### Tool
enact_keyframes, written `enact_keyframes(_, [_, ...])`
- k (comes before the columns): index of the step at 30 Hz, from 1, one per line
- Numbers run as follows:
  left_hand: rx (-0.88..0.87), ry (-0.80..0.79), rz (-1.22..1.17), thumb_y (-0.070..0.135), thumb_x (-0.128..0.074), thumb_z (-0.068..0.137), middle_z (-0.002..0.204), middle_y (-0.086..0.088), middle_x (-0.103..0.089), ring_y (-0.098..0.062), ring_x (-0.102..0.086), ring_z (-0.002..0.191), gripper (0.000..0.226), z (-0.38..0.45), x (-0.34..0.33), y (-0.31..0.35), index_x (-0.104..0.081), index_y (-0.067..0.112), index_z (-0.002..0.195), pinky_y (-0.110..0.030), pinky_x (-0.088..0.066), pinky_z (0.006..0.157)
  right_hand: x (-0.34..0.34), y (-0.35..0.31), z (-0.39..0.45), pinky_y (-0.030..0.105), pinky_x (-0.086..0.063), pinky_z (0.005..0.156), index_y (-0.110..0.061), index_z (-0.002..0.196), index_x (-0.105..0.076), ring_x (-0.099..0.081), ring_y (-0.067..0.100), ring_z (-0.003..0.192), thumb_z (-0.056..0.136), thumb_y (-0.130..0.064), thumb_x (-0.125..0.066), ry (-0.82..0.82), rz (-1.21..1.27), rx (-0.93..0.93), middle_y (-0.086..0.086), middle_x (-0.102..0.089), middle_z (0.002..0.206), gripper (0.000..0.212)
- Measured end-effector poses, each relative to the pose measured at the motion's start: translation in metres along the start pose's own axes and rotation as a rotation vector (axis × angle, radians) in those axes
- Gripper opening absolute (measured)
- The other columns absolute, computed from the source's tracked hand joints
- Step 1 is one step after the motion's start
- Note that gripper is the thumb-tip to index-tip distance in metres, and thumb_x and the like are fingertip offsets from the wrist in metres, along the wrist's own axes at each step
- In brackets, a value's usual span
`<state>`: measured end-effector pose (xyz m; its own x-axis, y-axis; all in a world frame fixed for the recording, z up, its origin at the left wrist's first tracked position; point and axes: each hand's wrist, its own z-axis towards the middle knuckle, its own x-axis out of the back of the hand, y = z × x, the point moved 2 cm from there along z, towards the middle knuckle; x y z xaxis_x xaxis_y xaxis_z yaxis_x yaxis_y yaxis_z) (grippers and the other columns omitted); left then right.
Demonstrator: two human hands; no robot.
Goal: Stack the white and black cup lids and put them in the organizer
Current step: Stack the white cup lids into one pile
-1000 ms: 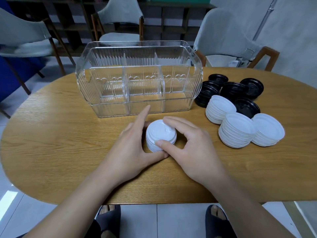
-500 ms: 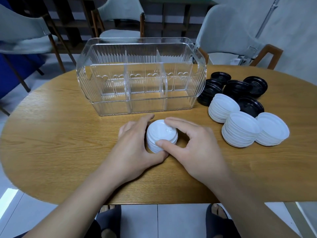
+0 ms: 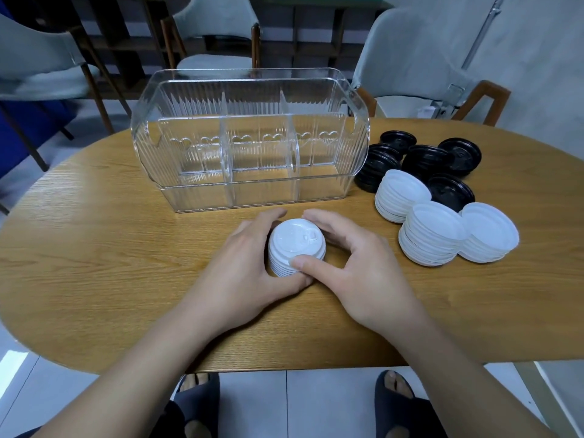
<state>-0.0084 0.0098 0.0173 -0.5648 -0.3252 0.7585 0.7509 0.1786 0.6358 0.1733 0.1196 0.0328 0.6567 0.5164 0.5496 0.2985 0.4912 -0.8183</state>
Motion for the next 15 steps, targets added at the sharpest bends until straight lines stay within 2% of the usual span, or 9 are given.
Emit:
enact_keyframes(4, [-0.015,-0.008,0.001,0.068,-0.089,0.08,0.144,0.025,-0.056,-0.002,-0.049,0.139,0.108,0.001,0.0,-0.001,-0.034,0.042,0.169,-0.014,-0.035,0.104,0.007,0.001,0.002,0.032,-0.047,0.12,-0.043,0.151,-0.061,-0.056,-0.014,0.136,0.088,-0.041,-0.09,-0.053,0.02,-0.007,-0.033,-0.067,0.142,0.069])
enact_keyframes(7, [-0.028,-0.012,-0.001,0.065,-0.089,0.082,0.136,0.033,-0.052,-0.003,-0.05,0.137,0.105,0.0,0.0,0.001,-0.036,0.04,0.169,-0.023,-0.039,0.109,0.007,0.001,0.002,0.032,-0.047,0.12,-0.042,0.151,-0.061,-0.058,-0.013,0.135,0.09,-0.037,-0.089,-0.067,0.036,-0.001,-0.033,-0.067,0.141,0.068])
enact_keyframes(10, [-0.079,-0.037,0.006,0.066,-0.087,0.084,0.152,0.032,-0.054,-0.003,-0.048,0.142,0.102,0.001,-0.001,0.001,-0.04,0.038,0.169,-0.033,-0.042,0.121,0.005,-0.002,-0.002,0.026,-0.05,0.115,-0.043,0.15,-0.061,-0.062,-0.011,0.13,0.092,-0.034,-0.088,-0.052,0.03,0.024,-0.036,-0.07,0.131,0.064])
enact_keyframes(12, [-0.105,-0.065,0.004,0.072,-0.088,0.082,0.16,0.029,-0.051,0.001,-0.046,0.147,0.106,0.002,0.002,0.0,-0.04,0.038,0.169,-0.029,-0.04,0.122,0.004,-0.003,-0.004,0.023,-0.05,0.113,-0.043,0.151,-0.06,-0.062,-0.012,0.129,0.092,-0.035,-0.088,-0.039,0.03,0.019,-0.035,-0.069,0.13,0.066])
enact_keyframes(15, [-0.129,-0.052,0.005,0.074,-0.085,0.083,0.155,0.027,-0.055,0.006,-0.051,0.141,0.097,0.005,0.006,0.004,-0.048,0.038,0.164,-0.019,-0.041,0.117,0.009,-0.003,-0.008,0.026,-0.048,0.118,-0.041,0.155,-0.057,-0.058,-0.012,0.135,0.093,-0.042,-0.087,-0.013,0.047,-0.017,-0.029,-0.066,0.141,0.069])
